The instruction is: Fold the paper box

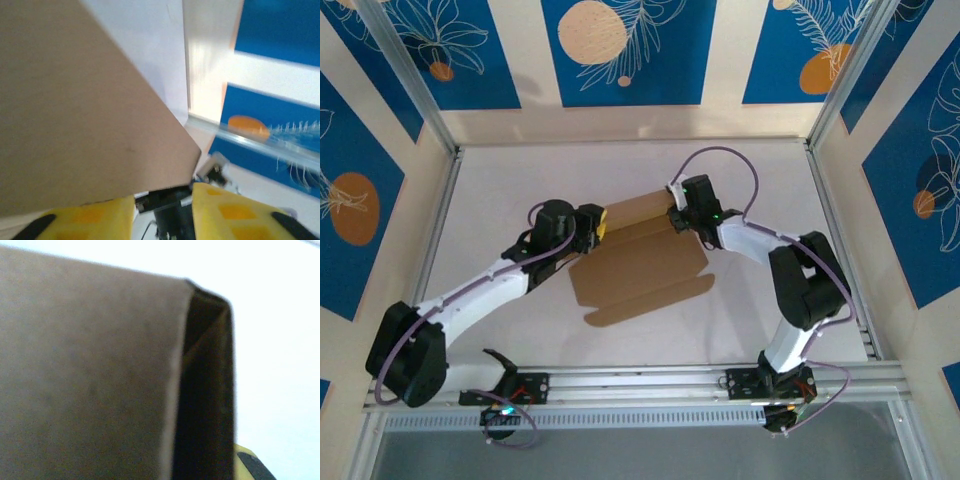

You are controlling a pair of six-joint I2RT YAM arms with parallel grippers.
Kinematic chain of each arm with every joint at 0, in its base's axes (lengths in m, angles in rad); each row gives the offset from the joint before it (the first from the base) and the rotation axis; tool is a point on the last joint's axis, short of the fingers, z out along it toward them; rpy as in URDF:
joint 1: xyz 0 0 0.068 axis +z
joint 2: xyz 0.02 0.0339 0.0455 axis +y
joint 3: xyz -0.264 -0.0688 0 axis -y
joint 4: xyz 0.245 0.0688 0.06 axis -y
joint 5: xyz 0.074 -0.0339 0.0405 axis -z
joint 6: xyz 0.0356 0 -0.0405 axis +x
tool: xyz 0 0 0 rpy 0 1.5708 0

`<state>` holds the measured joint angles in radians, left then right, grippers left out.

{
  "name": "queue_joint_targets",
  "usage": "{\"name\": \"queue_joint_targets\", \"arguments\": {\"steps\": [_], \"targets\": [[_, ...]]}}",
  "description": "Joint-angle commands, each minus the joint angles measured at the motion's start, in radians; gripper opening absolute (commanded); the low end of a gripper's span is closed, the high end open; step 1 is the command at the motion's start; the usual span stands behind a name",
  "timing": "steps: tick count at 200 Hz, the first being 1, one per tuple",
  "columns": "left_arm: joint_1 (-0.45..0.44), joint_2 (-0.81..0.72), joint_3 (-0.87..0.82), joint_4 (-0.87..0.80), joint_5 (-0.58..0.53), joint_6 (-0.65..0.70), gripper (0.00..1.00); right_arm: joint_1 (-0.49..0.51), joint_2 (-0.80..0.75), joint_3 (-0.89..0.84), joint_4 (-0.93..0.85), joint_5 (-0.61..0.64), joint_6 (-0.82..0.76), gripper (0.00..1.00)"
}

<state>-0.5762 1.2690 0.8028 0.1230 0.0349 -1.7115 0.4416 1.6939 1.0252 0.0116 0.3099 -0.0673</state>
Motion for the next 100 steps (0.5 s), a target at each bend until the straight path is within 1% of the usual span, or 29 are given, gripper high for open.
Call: {"name": "queue_joint_targets", "arguments": {"steps": [1,24,39,56,75,86,100], "targets": [[-0.001,-0.057,-0.008,-0.055,0.081,0.141,0.41,0.002,-0.09,-0.058,-0.033,-0.11,-0.065,0.12],[-0.001,-0.123,0.031,-0.15,0.095,0.305,0.45,-0.016,-0.133,-0.089,-0.052,-0.182,-0.102,0.12],[0.001,-0.159,0.073,-0.172,0.143,0.424,0.46,-0.035,-0.142,-0.089,-0.069,-0.25,-0.145,0.12],[0.0,-0.177,0.178,-0.241,0.211,0.581,0.45,-0.059,-0.132,-0.064,-0.099,-0.273,-0.188,0.12],[0.002,-0.163,0.327,-0.358,0.27,0.733,0.47,-0.092,-0.117,-0.034,-0.117,-0.308,-0.201,0.12],[0.002,-0.141,0.411,-0.422,0.28,0.806,0.49,-0.107,-0.104,-0.013,-0.124,-0.305,-0.206,0.12],[0.016,-0.105,0.492,-0.48,0.278,0.862,0.51,-0.121,-0.08,0.018,-0.13,-0.303,-0.215,0.12]]}}
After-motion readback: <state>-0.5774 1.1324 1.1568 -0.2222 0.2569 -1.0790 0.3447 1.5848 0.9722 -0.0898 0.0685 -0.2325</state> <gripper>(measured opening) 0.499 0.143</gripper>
